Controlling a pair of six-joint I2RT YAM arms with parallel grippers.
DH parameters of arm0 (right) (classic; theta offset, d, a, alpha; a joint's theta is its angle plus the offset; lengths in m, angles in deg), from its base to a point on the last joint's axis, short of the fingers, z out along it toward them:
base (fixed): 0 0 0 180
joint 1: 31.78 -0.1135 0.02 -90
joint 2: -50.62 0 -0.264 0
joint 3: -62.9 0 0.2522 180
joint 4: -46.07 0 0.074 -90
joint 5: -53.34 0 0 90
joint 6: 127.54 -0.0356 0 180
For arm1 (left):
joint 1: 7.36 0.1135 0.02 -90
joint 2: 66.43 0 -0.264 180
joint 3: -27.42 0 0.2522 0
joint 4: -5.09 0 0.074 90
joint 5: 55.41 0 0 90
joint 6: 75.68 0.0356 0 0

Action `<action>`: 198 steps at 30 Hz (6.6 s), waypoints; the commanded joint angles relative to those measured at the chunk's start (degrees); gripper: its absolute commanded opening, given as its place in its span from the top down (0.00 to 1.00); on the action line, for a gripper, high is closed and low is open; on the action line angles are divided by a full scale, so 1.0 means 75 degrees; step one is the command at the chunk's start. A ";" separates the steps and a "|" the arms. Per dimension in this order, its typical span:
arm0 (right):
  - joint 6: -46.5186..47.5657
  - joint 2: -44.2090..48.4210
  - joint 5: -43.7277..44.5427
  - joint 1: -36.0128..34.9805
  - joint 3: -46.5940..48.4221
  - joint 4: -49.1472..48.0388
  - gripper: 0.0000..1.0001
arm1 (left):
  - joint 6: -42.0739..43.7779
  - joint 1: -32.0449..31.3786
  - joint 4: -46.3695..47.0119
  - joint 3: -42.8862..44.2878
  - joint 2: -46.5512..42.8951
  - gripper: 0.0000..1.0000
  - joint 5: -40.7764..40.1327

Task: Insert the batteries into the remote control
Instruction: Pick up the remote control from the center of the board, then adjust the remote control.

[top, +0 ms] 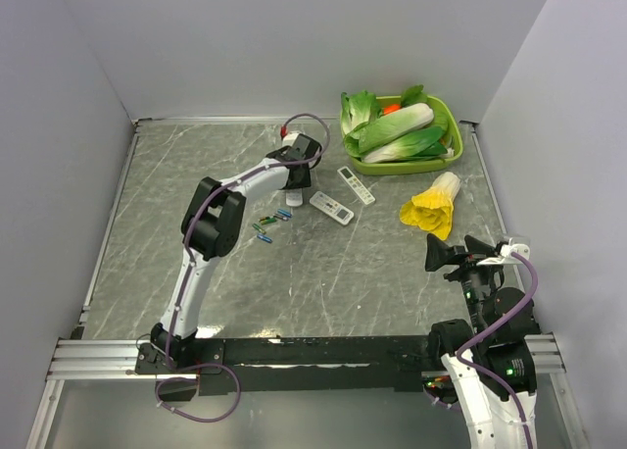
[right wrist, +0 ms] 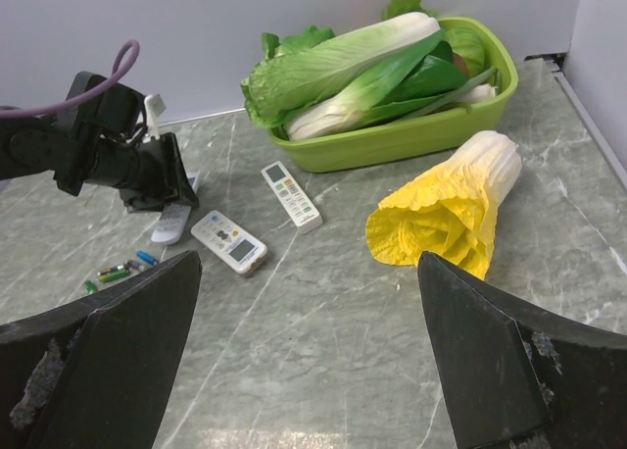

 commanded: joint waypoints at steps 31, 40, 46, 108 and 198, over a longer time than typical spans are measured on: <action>-0.0602 -0.3092 -0.6349 -0.0395 0.0264 -0.2418 0.00 | -0.3719 0.1194 0.6710 -0.8305 -0.7622 0.99 0.7637; -0.0813 -0.4227 -0.5133 -0.2647 -0.1274 -0.5837 0.00 | -0.4975 0.1101 0.7790 -0.9971 -0.8994 0.99 0.7871; -0.0896 -0.5342 -0.5365 -0.2975 -0.1004 -0.6657 0.00 | -0.5044 0.0995 0.7345 -1.0170 -0.9510 0.99 0.8211; -0.9461 -0.8298 -0.2754 -0.3749 -0.1437 -0.9954 1.00 | -0.2458 -0.0141 0.4594 -0.9807 -1.1123 0.01 0.5594; 0.7213 -0.5658 -0.4299 -0.4639 0.0367 -0.4349 0.00 | 0.0557 -0.2884 -0.1457 -0.5214 -0.9967 0.96 0.4040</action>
